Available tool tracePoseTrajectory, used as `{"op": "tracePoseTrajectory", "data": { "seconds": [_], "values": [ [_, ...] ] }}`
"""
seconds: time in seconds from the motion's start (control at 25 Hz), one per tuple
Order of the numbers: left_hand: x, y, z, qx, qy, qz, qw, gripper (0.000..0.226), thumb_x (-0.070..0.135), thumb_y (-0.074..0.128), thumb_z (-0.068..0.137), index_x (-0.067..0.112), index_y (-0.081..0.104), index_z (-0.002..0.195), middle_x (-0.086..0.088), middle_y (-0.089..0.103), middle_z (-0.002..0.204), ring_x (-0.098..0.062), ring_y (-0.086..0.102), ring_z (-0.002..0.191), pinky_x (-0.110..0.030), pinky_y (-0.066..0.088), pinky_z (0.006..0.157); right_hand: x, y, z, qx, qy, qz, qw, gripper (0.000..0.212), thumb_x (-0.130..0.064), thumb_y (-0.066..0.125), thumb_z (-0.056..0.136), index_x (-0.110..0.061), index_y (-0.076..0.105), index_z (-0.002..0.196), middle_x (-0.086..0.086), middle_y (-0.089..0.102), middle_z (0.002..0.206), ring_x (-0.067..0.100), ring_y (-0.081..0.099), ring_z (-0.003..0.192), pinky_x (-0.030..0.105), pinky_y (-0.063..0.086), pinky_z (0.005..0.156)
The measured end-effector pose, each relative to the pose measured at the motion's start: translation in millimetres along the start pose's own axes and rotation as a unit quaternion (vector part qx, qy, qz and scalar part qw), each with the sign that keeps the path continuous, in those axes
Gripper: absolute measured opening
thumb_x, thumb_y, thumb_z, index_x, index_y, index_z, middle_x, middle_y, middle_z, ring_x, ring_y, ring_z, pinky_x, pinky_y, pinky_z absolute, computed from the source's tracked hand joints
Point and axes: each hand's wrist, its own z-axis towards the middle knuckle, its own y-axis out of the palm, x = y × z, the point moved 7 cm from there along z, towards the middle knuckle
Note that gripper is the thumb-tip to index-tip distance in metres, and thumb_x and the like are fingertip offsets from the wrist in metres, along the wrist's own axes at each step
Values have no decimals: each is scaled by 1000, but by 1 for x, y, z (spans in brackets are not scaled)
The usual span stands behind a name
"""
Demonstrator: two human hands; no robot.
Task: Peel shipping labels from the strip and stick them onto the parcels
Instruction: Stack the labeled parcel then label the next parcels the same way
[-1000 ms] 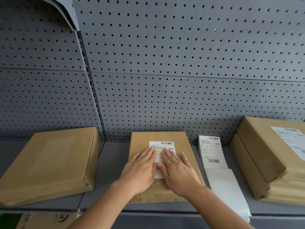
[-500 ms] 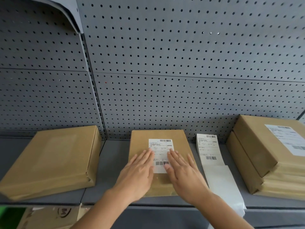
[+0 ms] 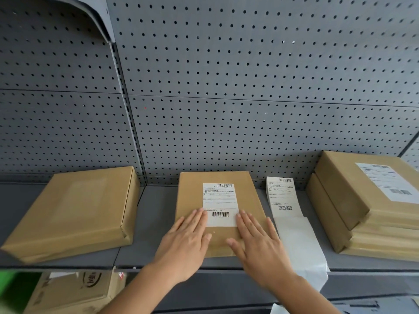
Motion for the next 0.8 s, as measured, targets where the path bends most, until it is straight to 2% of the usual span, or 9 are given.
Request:
{"op": "tracePoseTrajectory", "data": {
  "seconds": [0.12, 0.2, 0.28, 0.32, 0.4, 0.48, 0.56, 0.68, 0.8],
  "values": [
    [-14, -4, -7, 4, -33, -6, 999, 81, 55, -18, 84, 24, -16, 159, 10, -24, 164, -2, -20, 152, -27, -10, 123, 25, -2, -8, -5, 31, 10, 999, 81, -70, 6, 98, -20, 38, 153, -8, 34, 159, 10, 31, 147, 42, 7, 118],
    [-26, -4, -11, 3, -62, -14, 998, 75, 53, -13, 90, 22, -18, 158, 10, -27, 163, -4, -21, 151, -27, -10, 123, 35, -4, -10, 8, 29, 7, 1000, 94, -75, -14, 88, -23, 18, 158, -12, 13, 164, 6, 14, 151, 37, -3, 121],
    [-37, -2, -13, 4, -90, -30, 995, 68, 51, -6, 98, 21, -19, 158, 9, -26, 164, -4, -20, 152, -26, -8, 123, 45, -1, -12, -21, 56, 31, 998, 102, -76, -27, 77, -25, 2, 159, -14, -3, 165, 4, 2, 153, 34, -7, 124],
    [-39, -2, -13, 6, -99, -43, 994, 65, 50, 0, 102, 21, -18, 158, 9, -26, 165, -4, -18, 153, -25, -7, 123, 49, -1, -13, -25, 73, 56, 995, 100, -76, -24, 78, -24, 1, 160, -13, -2, 166, 4, 1, 153, 33, -5, 124],
    [-41, 0, -15, 16, -114, -91, 989, 64, 47, 9, 106, 22, -15, 160, 10, -22, 167, -4, -10, 155, -25, 4, 125, 52, -1, -15, -30, 101, 122, 987, 86, -70, -2, 90, -20, 3, 160, -10, 6, 167, 4, 6, 153, 29, 4, 124],
    [-45, 0, -17, 39, -149, -181, 971, 65, 48, 19, 107, 26, -6, 163, 14, -12, 169, -7, 9, 156, -29, 23, 121, 54, -3, -16, -33, 137, 210, 967, 73, -59, 20, 100, -19, 10, 160, -7, 18, 166, 12, 22, 151, 29, 23, 118],
    [-54, 2, -19, 60, -201, -295, 932, 66, 49, 31, 107, 27, 5, 164, 11, 8, 170, -14, 25, 153, -34, 30, 118, 62, 1, -13, -37, 191, 316, 929, 65, -50, 34, 103, -19, 19, 159, -2, 34, 160, 21, 37, 144, 34, 34, 109],
    [-62, 11, -21, 63, -259, -466, 844, 60, 47, 44, 104, 25, 31, 159, 5, 44, 158, -16, 46, 139, -33, 35, 109, 66, 10, -7, -66, 257, 464, 845, 58, -48, 45, 101, -23, 35, 152, -3, 49, 150, 20, 46, 135, 35, 35, 110],
    [-54, 17, -22, 41, -272, -575, 771, 49, 48, 48, 103, 30, 50, 148, 13, 57, 143, -8, 49, 129, -28, 33, 106, 59, 12, -4, -80, 271, 536, 796, 45, -38, 50, 102, -23, 45, 144, -5, 59, 134, 14, 55, 117, 29, 38, 96]
  ]
}}
